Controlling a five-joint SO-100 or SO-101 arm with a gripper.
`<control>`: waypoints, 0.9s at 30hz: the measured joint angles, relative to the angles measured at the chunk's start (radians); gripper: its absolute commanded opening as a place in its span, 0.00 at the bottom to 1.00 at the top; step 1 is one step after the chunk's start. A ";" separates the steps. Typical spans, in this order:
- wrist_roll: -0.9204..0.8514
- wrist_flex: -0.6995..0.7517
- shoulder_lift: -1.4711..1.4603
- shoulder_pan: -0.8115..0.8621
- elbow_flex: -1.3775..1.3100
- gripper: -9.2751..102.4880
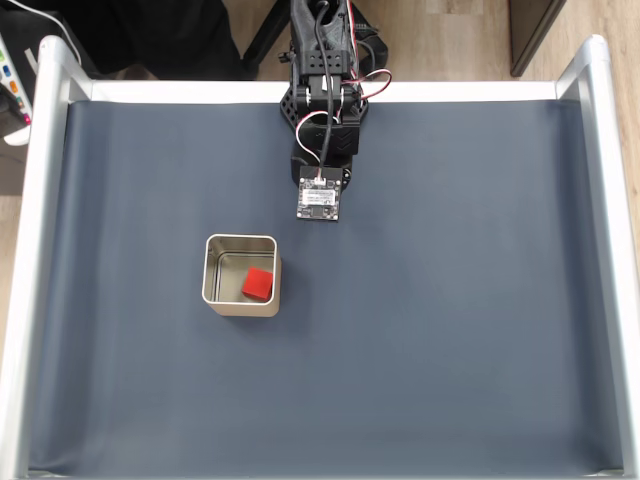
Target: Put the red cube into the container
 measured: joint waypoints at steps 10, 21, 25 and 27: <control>0.003 0.089 0.009 -0.005 0.000 0.08; 0.015 0.106 0.014 -0.021 0.000 0.09; -0.014 0.110 0.014 -0.021 0.000 0.09; -0.020 0.110 0.014 -0.021 0.000 0.09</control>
